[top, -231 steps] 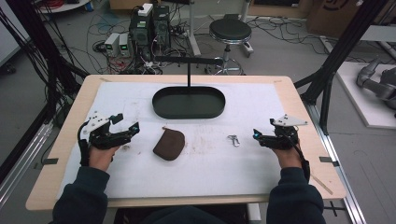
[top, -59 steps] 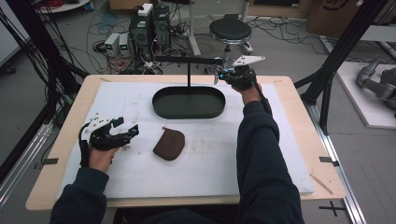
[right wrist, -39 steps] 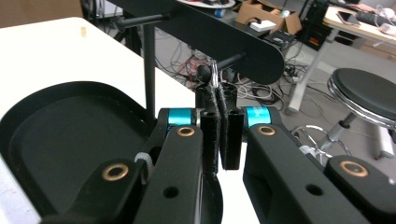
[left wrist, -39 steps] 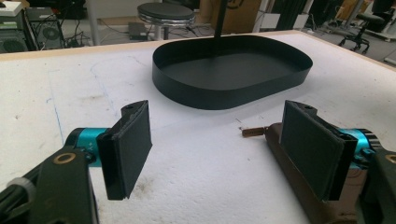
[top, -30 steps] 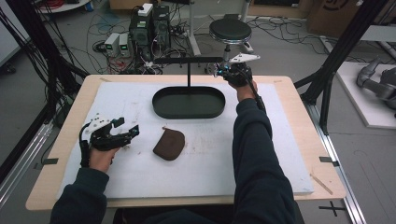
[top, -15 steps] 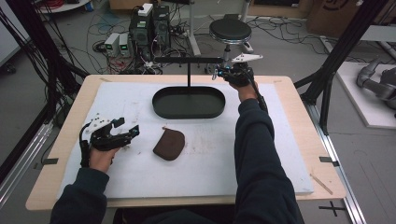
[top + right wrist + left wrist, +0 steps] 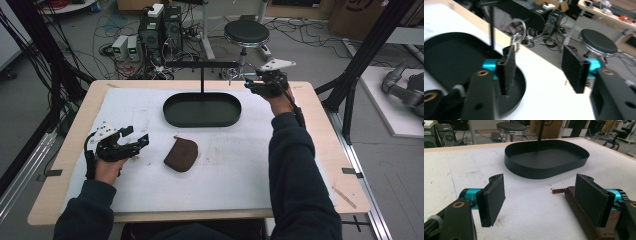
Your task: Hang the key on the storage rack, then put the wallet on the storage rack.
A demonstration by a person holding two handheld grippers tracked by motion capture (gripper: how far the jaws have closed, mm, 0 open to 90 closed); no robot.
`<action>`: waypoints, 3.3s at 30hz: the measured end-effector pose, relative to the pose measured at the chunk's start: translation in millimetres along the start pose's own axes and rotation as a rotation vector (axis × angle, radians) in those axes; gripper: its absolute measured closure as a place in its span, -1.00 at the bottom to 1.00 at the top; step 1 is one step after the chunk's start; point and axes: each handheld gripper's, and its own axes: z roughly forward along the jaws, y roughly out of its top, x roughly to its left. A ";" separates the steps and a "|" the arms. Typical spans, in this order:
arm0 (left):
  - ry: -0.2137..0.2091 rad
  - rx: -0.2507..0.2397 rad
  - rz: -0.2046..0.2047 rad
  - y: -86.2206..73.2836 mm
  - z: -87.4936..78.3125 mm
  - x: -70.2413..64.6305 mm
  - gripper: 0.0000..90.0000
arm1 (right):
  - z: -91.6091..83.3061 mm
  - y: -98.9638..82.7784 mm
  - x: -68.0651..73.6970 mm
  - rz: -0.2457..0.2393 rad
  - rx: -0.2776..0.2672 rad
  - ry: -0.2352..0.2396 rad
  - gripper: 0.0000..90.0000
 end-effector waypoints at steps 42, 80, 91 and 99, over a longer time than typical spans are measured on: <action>-0.112 0.032 0.050 -1.0 11.6 -35.9 -0.57 | -89.3 -127.6 40.2 0.079 0.054 0.048 -0.53; -0.249 0.350 -0.145 -27.2 53.3 -56.9 -0.01 | -85.8 -131.1 44.4 0.081 0.071 0.076 -0.53; -0.176 0.232 -0.074 -16.4 44.1 -54.2 0.36 | -86.7 -132.1 43.3 0.081 0.077 0.073 -0.53; -0.038 0.172 0.042 -1.3 27.1 -43.8 0.41 | -87.7 -133.0 43.3 0.083 0.079 0.075 -0.53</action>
